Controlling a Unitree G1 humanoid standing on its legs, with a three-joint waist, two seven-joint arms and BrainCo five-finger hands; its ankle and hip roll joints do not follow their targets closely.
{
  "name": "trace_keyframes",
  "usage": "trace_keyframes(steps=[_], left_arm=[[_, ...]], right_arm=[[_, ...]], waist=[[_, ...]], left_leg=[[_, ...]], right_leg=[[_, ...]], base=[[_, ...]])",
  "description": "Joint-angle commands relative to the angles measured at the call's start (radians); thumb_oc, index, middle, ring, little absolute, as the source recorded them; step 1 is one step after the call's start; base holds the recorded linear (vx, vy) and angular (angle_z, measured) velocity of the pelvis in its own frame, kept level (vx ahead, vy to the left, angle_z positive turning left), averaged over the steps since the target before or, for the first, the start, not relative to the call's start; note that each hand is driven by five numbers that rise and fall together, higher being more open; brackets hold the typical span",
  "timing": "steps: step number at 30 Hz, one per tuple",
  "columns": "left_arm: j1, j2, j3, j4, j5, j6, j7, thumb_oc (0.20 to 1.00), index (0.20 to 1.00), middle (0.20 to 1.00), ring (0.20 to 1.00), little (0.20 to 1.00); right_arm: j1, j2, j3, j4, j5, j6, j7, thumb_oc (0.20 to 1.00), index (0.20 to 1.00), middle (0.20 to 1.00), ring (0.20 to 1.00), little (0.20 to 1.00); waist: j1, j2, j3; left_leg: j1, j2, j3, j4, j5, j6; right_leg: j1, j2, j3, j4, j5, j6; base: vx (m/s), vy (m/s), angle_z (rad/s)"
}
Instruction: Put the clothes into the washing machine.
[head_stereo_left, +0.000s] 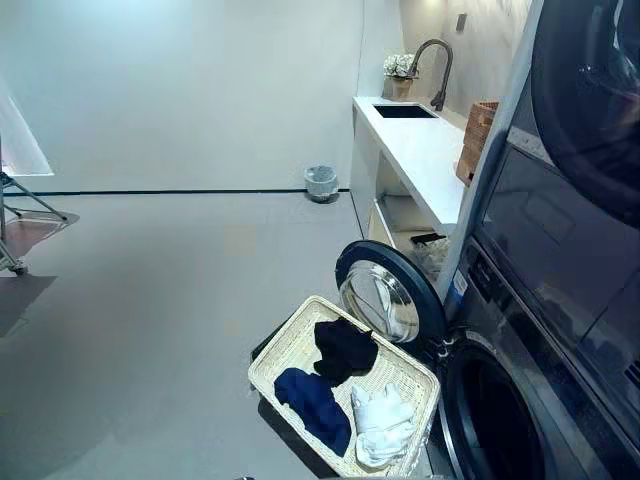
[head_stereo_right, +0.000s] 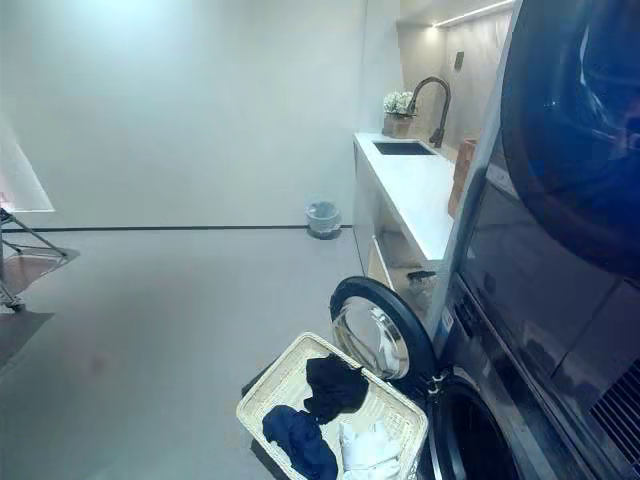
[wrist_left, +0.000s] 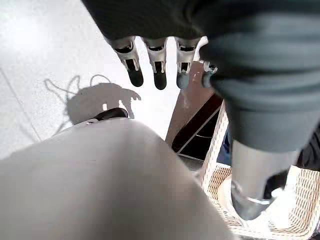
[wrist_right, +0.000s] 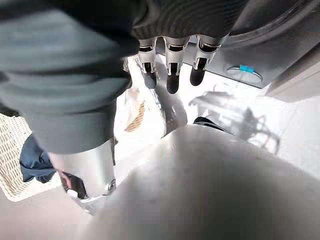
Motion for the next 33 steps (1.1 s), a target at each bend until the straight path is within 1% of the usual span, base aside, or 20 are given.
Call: trace_keyframes(steps=[1, 2, 5, 8, 10, 11, 12, 14, 15, 18, 21, 24, 26, 27, 28, 31, 32, 33], left_arm=[[-0.094, -0.054, -0.023, 0.034, -0.01, -0.027, -0.005, 1.0, 1.0, 1.0, 1.0, 1.0], [-0.094, -0.053, -0.021, 0.034, -0.026, -0.041, 0.015, 1.0, 1.0, 1.0, 1.0, 1.0], [-0.095, -0.051, -0.018, 0.03, -0.031, -0.04, 0.033, 1.0, 1.0, 1.0, 1.0, 1.0], [-0.099, -0.047, -0.012, 0.027, -0.023, -0.057, 0.088, 1.0, 1.0, 1.0, 1.0, 1.0], [-0.099, -0.046, -0.006, 0.027, -0.012, -0.074, 0.148, 1.0, 1.0, 1.0, 1.0, 1.0], [-0.099, -0.046, -0.006, 0.027, -0.012, -0.074, 0.148, 1.0, 1.0, 1.0, 1.0, 1.0], [-0.104, -0.041, 0.003, 0.029, 0.008, -0.09, 0.277, 1.0, 1.0, 1.0, 1.0, 1.0], [-0.107, -0.041, 0.007, 0.028, 0.008, -0.093, 0.313, 1.0, 1.0, 1.0, 1.0, 1.0], [-0.113, -0.034, 0.024, 0.023, 0.027, -0.109, 0.397, 1.0, 1.0, 1.0, 1.0, 1.0], [-0.116, -0.028, 0.033, 0.016, 0.04, -0.124, 0.435, 1.0, 1.0, 1.0, 1.0, 1.0], [-0.125, -0.015, 0.029, 0.005, 0.091, -0.15, 0.517, 1.0, 1.0, 1.0, 1.0, 1.0], [-0.135, -0.003, 0.017, -0.005, 0.128, -0.161, 0.578, 1.0, 1.0, 1.0, 1.0, 1.0], [-0.163, 0.008, -0.007, -0.019, 0.157, -0.154, 0.645, 1.0, 1.0, 1.0, 1.0, 1.0], [-0.17, 0.01, -0.012, -0.021, 0.159, -0.152, 0.655, 1.0, 1.0, 1.0, 1.0, 1.0], [-0.208, 0.021, -0.033, -0.032, 0.148, -0.142, 0.684, 1.0, 1.0, 1.0, 1.0, 1.0], [-0.245, 0.03, -0.049, -0.037, 0.145, -0.132, 0.705, 1.0, 1.0, 1.0, 1.0, 1.0], [-0.282, 0.036, -0.063, -0.041, 0.132, -0.127, 0.724, 1.0, 1.0, 1.0, 1.0, 1.0], [-0.304, 0.038, -0.068, -0.043, 0.127, -0.119, 0.734, 1.0, 1.0, 1.0, 1.0, 1.0]], right_arm=[[-0.105, 0.014, 0.027, 0.05, -0.026, -0.007, 0.007, 1.0, 1.0, 1.0, 1.0, 1.0], [-0.107, 0.013, 0.028, 0.05, -0.026, -0.007, 0.008, 1.0, 1.0, 1.0, 1.0, 1.0], [-0.106, 0.012, 0.028, 0.05, -0.025, -0.007, 0.007, 1.0, 1.0, 1.0, 1.0, 1.0], [-0.108, 0.01, 0.03, 0.049, -0.018, -0.006, 0.006, 1.0, 1.0, 1.0, 1.0, 1.0], [-0.108, 0.01, 0.032, 0.05, -0.015, -0.005, 0.006, 1.0, 1.0, 1.0, 1.0, 1.0], [-0.108, 0.01, 0.032, 0.05, -0.015, -0.005, 0.006, 1.0, 1.0, 1.0, 1.0, 1.0], [-0.109, 0.009, 0.034, 0.053, -0.011, -0.006, 0.007, 1.0, 1.0, 1.0, 1.0, 1.0], [-0.11, 0.008, 0.035, 0.053, -0.01, -0.007, 0.008, 1.0, 1.0, 1.0, 1.0, 1.0], [-0.109, 0.009, 0.039, 0.054, -0.001, -0.006, 0.007, 1.0, 1.0, 1.0, 1.0, 1.0], [-0.108, 0.006, 0.041, 0.052, 0.006, -0.008, 0.007, 1.0, 1.0, 1.0, 1.0, 1.0], [-0.101, -0.004, 0.044, 0.045, 0.01, -0.017, 0.008, 1.0, 1.0, 1.0, 1.0, 1.0], [-0.098, -0.017, 0.048, 0.036, 0.011, -0.021, 0.01, 1.0, 1.0, 1.0, 1.0, 1.0], [-0.107, -0.031, 0.06, 0.024, 0.012, -0.023, 0.01, 1.0, 1.0, 1.0, 1.0, 1.0], [-0.11, -0.035, 0.063, 0.023, 0.012, -0.026, 0.011, 1.0, 1.0, 1.0, 1.0, 1.0], [-0.13, -0.052, 0.078, 0.014, 0.023, -0.032, 0.009, 1.0, 1.0, 1.0, 1.0, 1.0], [-0.152, -0.064, 0.087, 0.007, 0.034, -0.033, 0.01, 1.0, 1.0, 1.0, 1.0, 1.0], [-0.176, -0.077, 0.097, -0.001, 0.045, -0.036, 0.009, 1.0, 1.0, 1.0, 1.0, 1.0], [-0.189, -0.081, 0.101, -0.005, 0.049, -0.037, 0.01, 1.0, 1.0, 1.0, 1.0, 1.0]], waist=[[0.003, -0.01, 0.064], [0.003, -0.01, 0.065], [0.004, -0.01, 0.066], [0.006, -0.011, 0.07], [0.007, -0.011, 0.073], [0.007, -0.011, 0.073], [0.007, -0.011, 0.075], [0.007, -0.011, 0.076], [0.009, -0.013, 0.079], [0.011, -0.014, 0.083], [0.005, -0.012, 0.095], [-0.004, -0.009, 0.105], [-0.017, -0.004, 0.121], [-0.019, -0.002, 0.125], [-0.03, 0.004, 0.151], [-0.037, 0.008, 0.175], [-0.047, 0.013, 0.205], [-0.053, 0.014, 0.221]], left_leg=[[0.026, -0.103, 0.081, 0.009, -0.102, 0.064], [0.026, -0.103, 0.081, 0.009, -0.102, 0.064], [0.026, -0.103, 0.08, 0.009, -0.102, 0.064], [0.023, -0.103, 0.079, 0.009, -0.1, 0.064], [0.023, -0.103, 0.079, 0.009, -0.099, 0.065], [0.023, -0.103, 0.079, 0.009, -0.099, 0.065], [0.021, -0.103, 0.077, 0.009, -0.098, 0.064], [0.021, -0.104, 0.076, 0.009, -0.097, 0.064], [0.02, -0.104, 0.074, 0.009, -0.096, 0.063], [0.017, -0.104, 0.073, 0.009, -0.093, 0.062], [0.011, -0.104, 0.077, 0.014, -0.092, 0.061], [0.003, -0.104, 0.084, 0.021, -0.093, 0.061], [-0.024, -0.103, 0.094, 0.041, -0.096, 0.062], [-0.033, -0.103, 0.095, 0.046, -0.096, 0.062], [-0.068, -0.102, 0.101, 0.063, -0.095, 0.064], [-0.096, -0.102, 0.107, 0.075, -0.094, 0.066], [-0.126, -0.104, 0.113, 0.088, -0.092, 0.067], [-0.142, -0.105, 0.118, 0.098, -0.093, 0.068]], right_leg=[[0.026, 0.024, 0.03, 0.02, -0.068, 0.052], [0.025, 0.024, 0.031, 0.02, -0.068, 0.052], [0.025, 0.024, 0.03, 0.021, -0.068, 0.052], [0.023, 0.024, 0.029, 0.021, -0.067, 0.052], [0.022, 0.024, 0.03, 0.022, -0.067, 0.052], [0.022, 0.024, 0.03, 0.022, -0.067, 0.052], [0.02, 0.025, 0.03, 0.022, -0.067, 0.051], [0.02, 0.025, 0.03, 0.023, -0.067, 0.05], [0.019, 0.025, 0.03, 0.024, -0.068, 0.05], [0.017, 0.024, 0.03, 0.023, -0.067, 0.049], [0.009, 0.023, 0.036, 0.027, -0.065, 0.049], [-0.004, 0.023, 0.045, 0.032, -0.065, 0.049], [-0.036, 0.021, 0.062, 0.045, -0.064, 0.049], [-0.046, 0.02, 0.066, 0.049, -0.063, 0.049], [-0.086, 0.019, 0.081, 0.062, -0.06, 0.047], [-0.118, 0.018, 0.095, 0.071, -0.054, 0.047], [-0.152, 0.019, 0.112, 0.079, -0.048, 0.046], [-0.168, 0.019, 0.122, 0.083, -0.045, 0.046]], base=[[0.28, -0.126, 0.71], [0.0, 0.0, 0.0], [0.0, 0.0, 0.0], [0.0, 0.0, 0.0], [0.02, 0.002, 0.0], [0.04, 0.01, 0.0], [0.04, 0.009, 0.0], [0.04, 0.01, 0.0], [0.05, 0.01, 0.0], [0.05, 0.012, 0.0], [0.07, 0.028, 0.0], [0.06, 0.046, -0.05], [0.01, 0.06, -0.06], [-0.1, 0.092, -0.1], [-0.11, 0.079, -0.15], [-0.1, 0.083, -0.25], [-0.1, 0.095, -0.08], [-0.1, 0.114, -0.1]])
